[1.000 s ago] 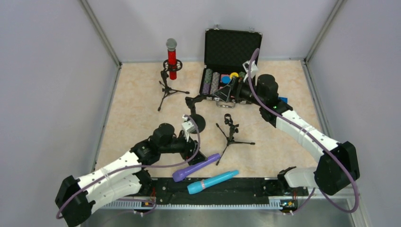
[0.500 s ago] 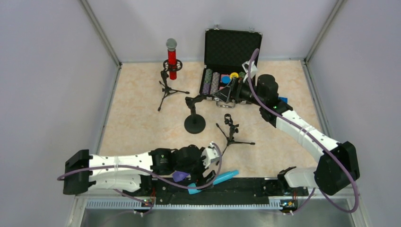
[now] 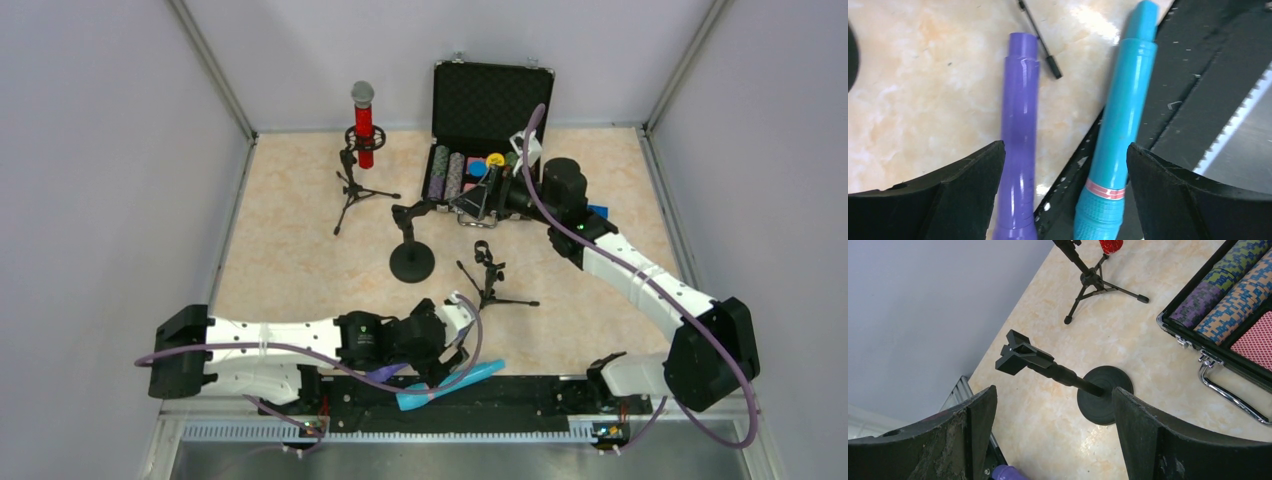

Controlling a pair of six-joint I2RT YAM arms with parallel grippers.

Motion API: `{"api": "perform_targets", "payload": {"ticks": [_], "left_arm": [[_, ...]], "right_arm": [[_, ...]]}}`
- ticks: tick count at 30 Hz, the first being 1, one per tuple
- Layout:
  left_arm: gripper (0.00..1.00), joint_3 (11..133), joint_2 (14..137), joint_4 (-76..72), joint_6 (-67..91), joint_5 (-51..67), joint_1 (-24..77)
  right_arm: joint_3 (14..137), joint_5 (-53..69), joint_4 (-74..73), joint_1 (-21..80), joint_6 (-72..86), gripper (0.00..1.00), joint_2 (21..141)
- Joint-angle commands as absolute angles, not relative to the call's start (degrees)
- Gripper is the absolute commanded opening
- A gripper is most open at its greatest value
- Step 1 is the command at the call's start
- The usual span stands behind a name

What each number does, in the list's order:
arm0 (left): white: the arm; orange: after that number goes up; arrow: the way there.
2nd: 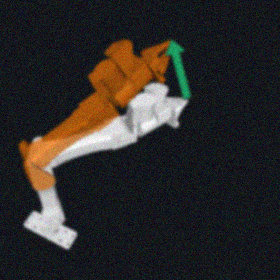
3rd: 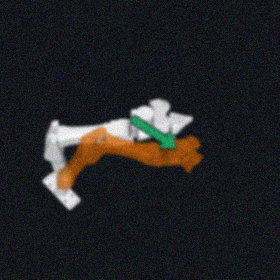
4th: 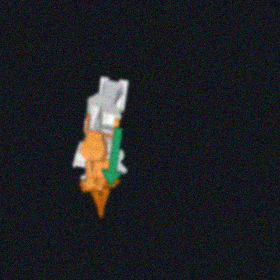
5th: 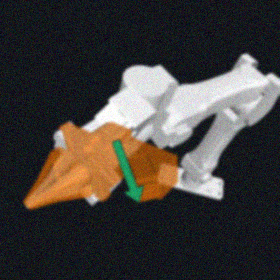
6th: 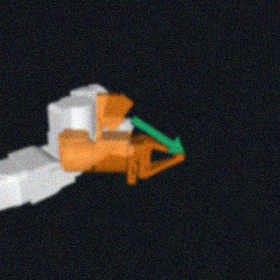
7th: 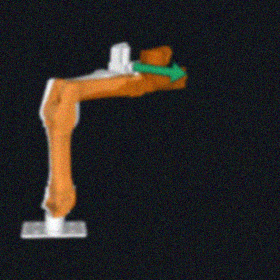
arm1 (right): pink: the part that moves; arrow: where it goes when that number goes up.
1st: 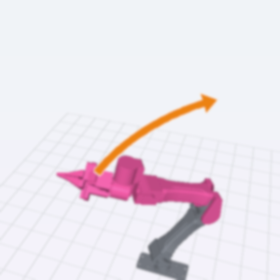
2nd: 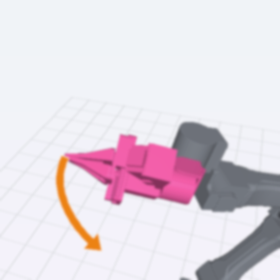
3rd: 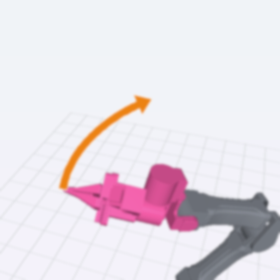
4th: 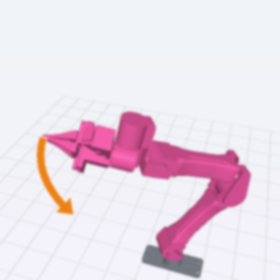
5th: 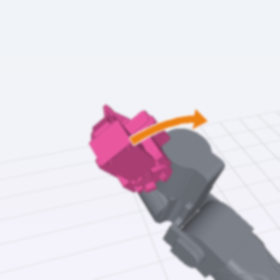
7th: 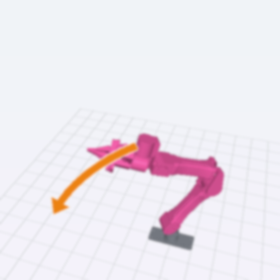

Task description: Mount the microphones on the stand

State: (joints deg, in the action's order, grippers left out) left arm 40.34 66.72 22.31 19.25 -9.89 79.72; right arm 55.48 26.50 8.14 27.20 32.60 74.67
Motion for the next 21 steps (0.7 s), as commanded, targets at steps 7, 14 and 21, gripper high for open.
{"api": "perform_targets", "payload": {"ticks": [7,14,21], "left_arm": [[0.96,38.27,62.48,25.58,19.86,-15.30,75.55],[0.89,37.81,65.94,25.14,20.26,-8.84,71.01],[0.87,41.34,74.87,27.19,19.99,-7.08,70.75]], "right_arm": [[55.43,27.99,10.70,26.52,33.02,0.83,76.21],[56.02,28.52,10.81,26.47,33.29,0.83,77.38],[56.29,28.91,10.66,26.05,33.32,0.83,77.78]]}}
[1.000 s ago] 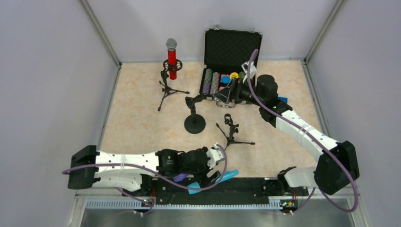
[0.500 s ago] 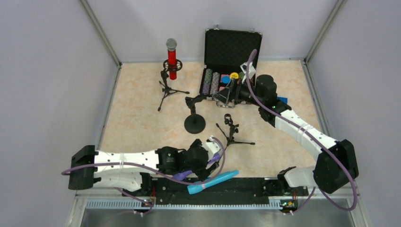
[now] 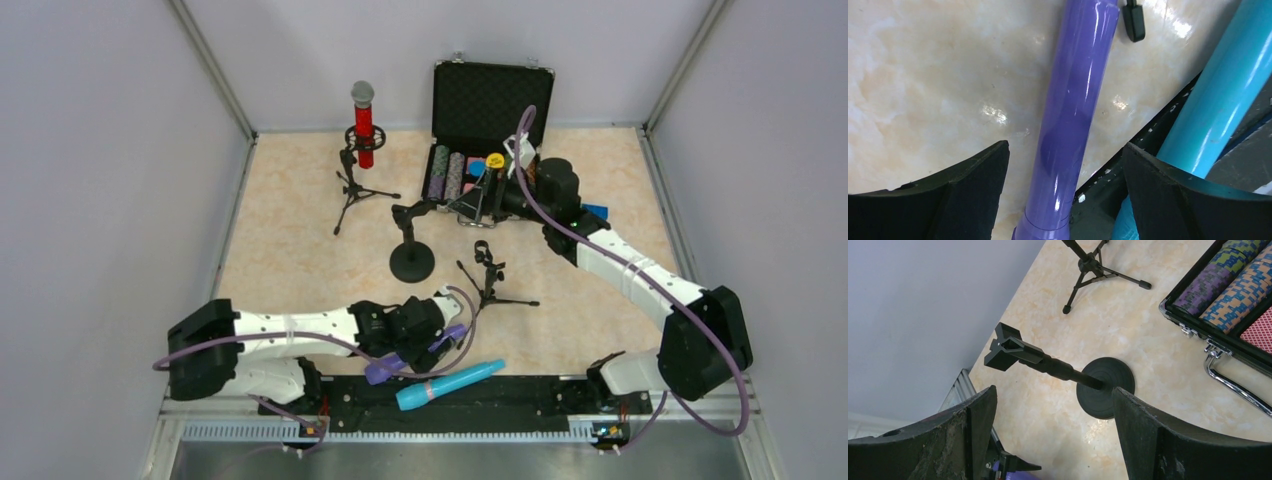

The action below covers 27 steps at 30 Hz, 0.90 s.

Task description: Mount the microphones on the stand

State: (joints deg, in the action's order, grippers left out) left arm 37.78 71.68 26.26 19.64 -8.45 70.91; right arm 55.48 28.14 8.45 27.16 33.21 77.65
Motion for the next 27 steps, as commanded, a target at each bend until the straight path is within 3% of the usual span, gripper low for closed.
{"api": "perform_targets", "payload": {"ticks": [1,3,7,13,19,27], "left_arm": [[0.87,42.12,76.01,27.61,20.10,-7.55,70.68],[0.86,43.38,78.73,28.76,20.75,-9.40,70.43],[0.66,44.60,81.97,30.59,22.50,-11.30,67.51],[0.58,45.73,84.16,30.44,21.27,-8.84,61.44],[0.57,48.62,83.79,24.38,18.72,-9.51,60.99],[0.73,50.01,83.79,25.82,16.57,-10.10,60.91]], "right_arm": [[56.32,28.92,10.59,26.02,33.31,0.83,77.74],[56.31,28.96,10.63,25.92,33.22,0.83,77.84],[56.26,29.25,10.55,25.53,33.30,0.83,77.78],[56.32,29.35,10.62,25.15,33.22,0.83,77.95],[56.42,29.71,10.81,25.11,33.28,0.83,78.05],[56.40,30.35,10.63,24.86,33.04,0.84,77.69]]}}
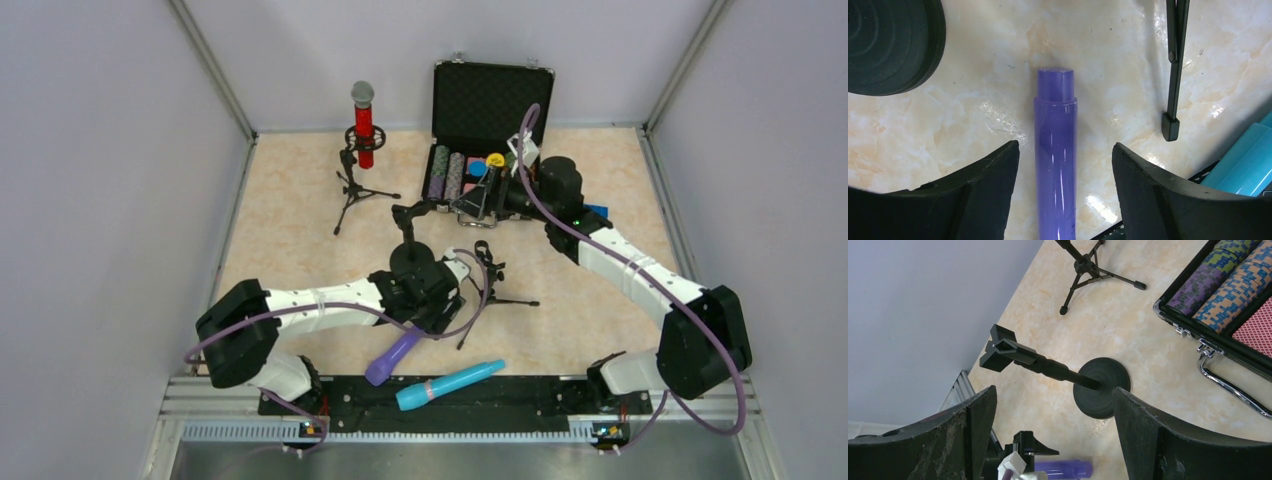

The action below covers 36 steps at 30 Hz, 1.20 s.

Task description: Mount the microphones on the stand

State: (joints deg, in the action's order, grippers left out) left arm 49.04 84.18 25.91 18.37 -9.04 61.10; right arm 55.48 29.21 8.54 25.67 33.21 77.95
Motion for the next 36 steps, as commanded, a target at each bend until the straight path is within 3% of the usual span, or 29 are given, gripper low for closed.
{"api": "perform_targets", "payload": {"ticks": [1,7,21,36], "left_arm": [[0.75,49.84,83.43,26.69,16.41,-10.04,60.94],[0.79,47.82,79.72,31.72,19.43,-9.96,60.95],[0.75,41.01,72.97,37.55,34.50,-9.13,63.37],[0.60,39.07,81.00,38.15,38.42,-15.42,68.03]], "right_arm": [[56.35,30.41,10.63,24.81,33.01,0.84,77.65],[56.23,30.82,11.05,24.71,33.18,0.84,77.87],[55.99,32.23,12.88,24.78,34.45,0.84,79.31],[55.88,32.17,12.89,24.70,34.41,0.84,79.53]]}}
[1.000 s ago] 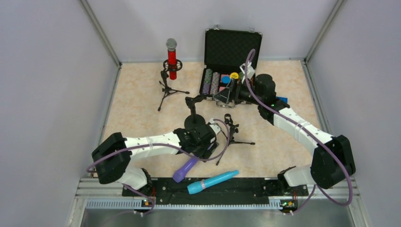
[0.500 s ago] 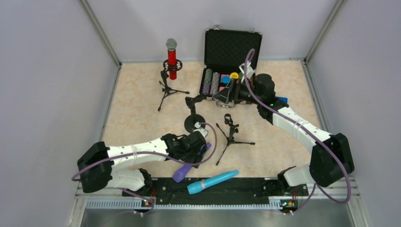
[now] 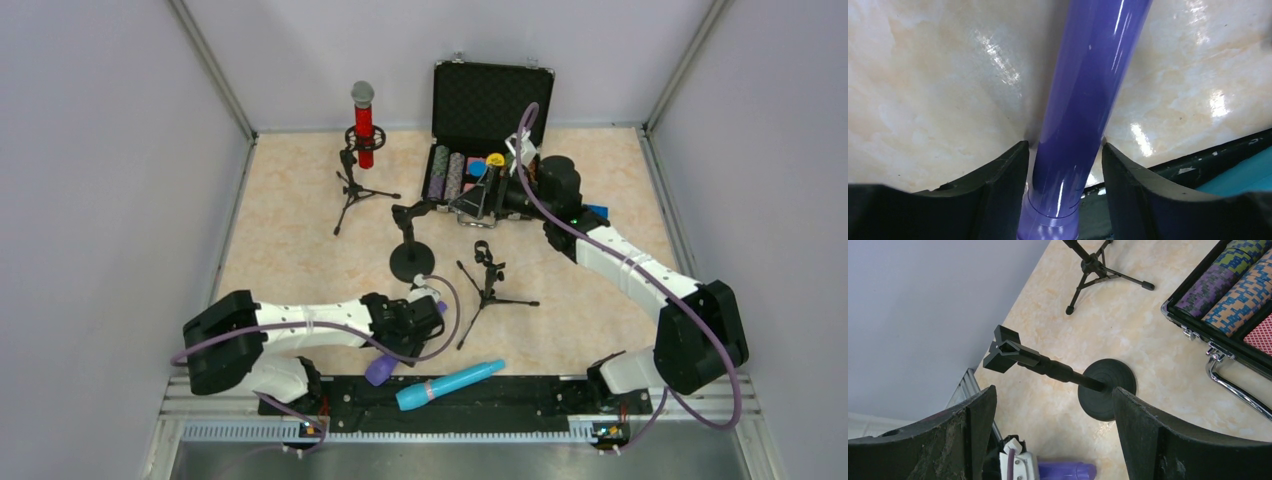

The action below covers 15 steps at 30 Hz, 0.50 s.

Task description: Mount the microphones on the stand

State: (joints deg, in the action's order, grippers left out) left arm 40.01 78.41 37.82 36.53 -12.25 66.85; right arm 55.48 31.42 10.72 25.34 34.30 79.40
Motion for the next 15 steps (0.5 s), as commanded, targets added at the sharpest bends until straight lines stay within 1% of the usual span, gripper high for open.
{"api": "perform_targets", "payload": {"ticks": [1,2,4,6,7,11,15], "left_arm": [[0.59,39.04,81.83,38.15,38.47,-15.42,68.15],[0.56,39.00,82.45,38.07,38.43,-15.33,68.24],[0.46,38.90,82.95,37.97,38.13,-15.09,68.46],[0.33,38.74,82.28,37.73,37.69,-14.97,68.47],[0.24,38.68,81.80,37.71,37.52,-14.96,68.47],[0.00,38.46,78.58,37.45,37.15,-15.13,68.47],[0.00,38.67,72.04,36.70,37.07,-17.61,68.47]], "right_arm": [[55.90,32.12,12.94,24.62,34.44,0.84,79.52],[55.91,32.16,12.85,24.60,34.45,0.84,79.54],[55.91,32.24,12.83,24.47,34.40,0.84,79.54],[55.90,32.26,12.76,24.36,34.49,0.84,79.55],[55.91,32.26,12.79,24.34,34.46,0.84,79.50],[55.82,32.28,12.81,24.26,34.52,0.84,79.45],[55.97,32.42,13.00,24.27,34.71,0.84,79.41]]}}
